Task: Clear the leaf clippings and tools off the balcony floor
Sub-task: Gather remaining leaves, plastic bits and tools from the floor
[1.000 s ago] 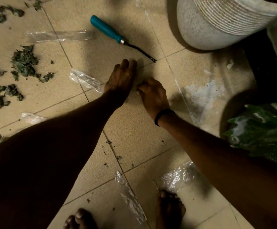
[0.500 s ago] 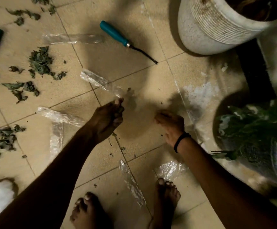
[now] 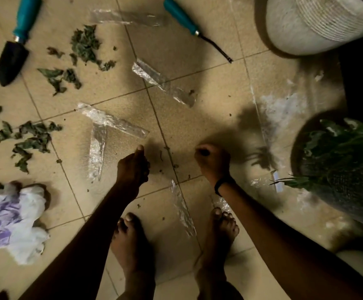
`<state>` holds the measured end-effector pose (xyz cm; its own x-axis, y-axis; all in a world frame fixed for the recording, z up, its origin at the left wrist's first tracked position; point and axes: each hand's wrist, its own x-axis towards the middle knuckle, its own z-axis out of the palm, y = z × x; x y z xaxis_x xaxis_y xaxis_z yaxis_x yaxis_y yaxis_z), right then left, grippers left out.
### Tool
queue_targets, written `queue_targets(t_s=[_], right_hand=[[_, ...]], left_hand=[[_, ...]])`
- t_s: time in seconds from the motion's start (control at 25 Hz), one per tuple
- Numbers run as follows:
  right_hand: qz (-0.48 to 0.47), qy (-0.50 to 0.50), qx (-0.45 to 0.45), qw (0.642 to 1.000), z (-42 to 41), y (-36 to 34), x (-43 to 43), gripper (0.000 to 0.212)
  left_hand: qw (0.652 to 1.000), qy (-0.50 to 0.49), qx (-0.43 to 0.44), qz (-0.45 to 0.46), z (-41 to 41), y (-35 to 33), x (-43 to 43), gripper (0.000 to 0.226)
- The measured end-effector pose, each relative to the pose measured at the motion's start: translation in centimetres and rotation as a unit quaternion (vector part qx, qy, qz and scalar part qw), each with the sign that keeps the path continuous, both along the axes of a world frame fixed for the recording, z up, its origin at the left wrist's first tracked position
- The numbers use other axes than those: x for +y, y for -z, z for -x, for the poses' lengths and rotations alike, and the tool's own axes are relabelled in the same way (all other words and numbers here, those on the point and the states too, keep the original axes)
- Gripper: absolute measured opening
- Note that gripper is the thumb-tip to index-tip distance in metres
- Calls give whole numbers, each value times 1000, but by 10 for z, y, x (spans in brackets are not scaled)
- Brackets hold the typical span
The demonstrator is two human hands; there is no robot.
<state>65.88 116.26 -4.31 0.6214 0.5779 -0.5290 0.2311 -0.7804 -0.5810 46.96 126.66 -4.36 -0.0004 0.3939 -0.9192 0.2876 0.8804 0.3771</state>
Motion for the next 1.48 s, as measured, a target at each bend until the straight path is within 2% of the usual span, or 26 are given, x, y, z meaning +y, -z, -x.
queue_targets(t_s=[0.12, 0.24, 0.32, 0.4, 0.52, 0.6, 0.64, 0.76, 0.88, 1.0, 1.12, 1.24, 1.36, 1.48], right_hand=[[-77, -141, -54, 985, 34, 14, 15, 11], [-61, -194, -44, 978, 56, 34, 25, 28], [-10, -225, -35, 974, 63, 47, 26, 33], [15, -246, -36, 969, 61, 50, 25, 33], [-44, -144, -93, 984, 47, 41, 22, 19], [-59, -53, -76, 994, 39, 32, 10, 16], [-60, -43, -62, 995, 39, 27, 2, 14], [-43, -120, -66, 990, 55, 27, -22, 13], [-34, -155, -84, 984, 68, 34, -29, 15], [-30, -185, -102, 977, 73, 38, -30, 26], [8, -240, -79, 967, 78, 44, -35, 30], [4, -215, -59, 975, 76, 45, -36, 24], [45, -277, -77, 957, 76, 51, -36, 29], [20, -188, -130, 973, 77, 48, -27, 19]], left_hand=[[970, 155, 103, -160, 3, 15, -6, 38], [913, 274, 193, -232, 6, 20, -17, 27], [871, 344, 200, -290, 5, 19, -30, 23], [846, 388, 184, -316, 7, 19, -44, 23], [849, 392, 166, -314, 7, 18, -52, 32], [835, 406, 150, -340, 2, 16, -53, 39], [827, 415, 144, -351, 1, 14, -53, 37], [835, 408, 116, -349, -1, 12, -51, 30], [802, 446, 136, -374, -2, 17, -47, 22], [820, 424, 152, -354, -2, 17, -39, 16], [831, 414, 148, -341, 1, 16, -39, 23], [820, 424, 127, -362, -3, 12, -42, 34], [844, 412, 110, -325, -8, 11, -40, 33], [832, 430, 123, -328, -15, 12, -33, 31]])
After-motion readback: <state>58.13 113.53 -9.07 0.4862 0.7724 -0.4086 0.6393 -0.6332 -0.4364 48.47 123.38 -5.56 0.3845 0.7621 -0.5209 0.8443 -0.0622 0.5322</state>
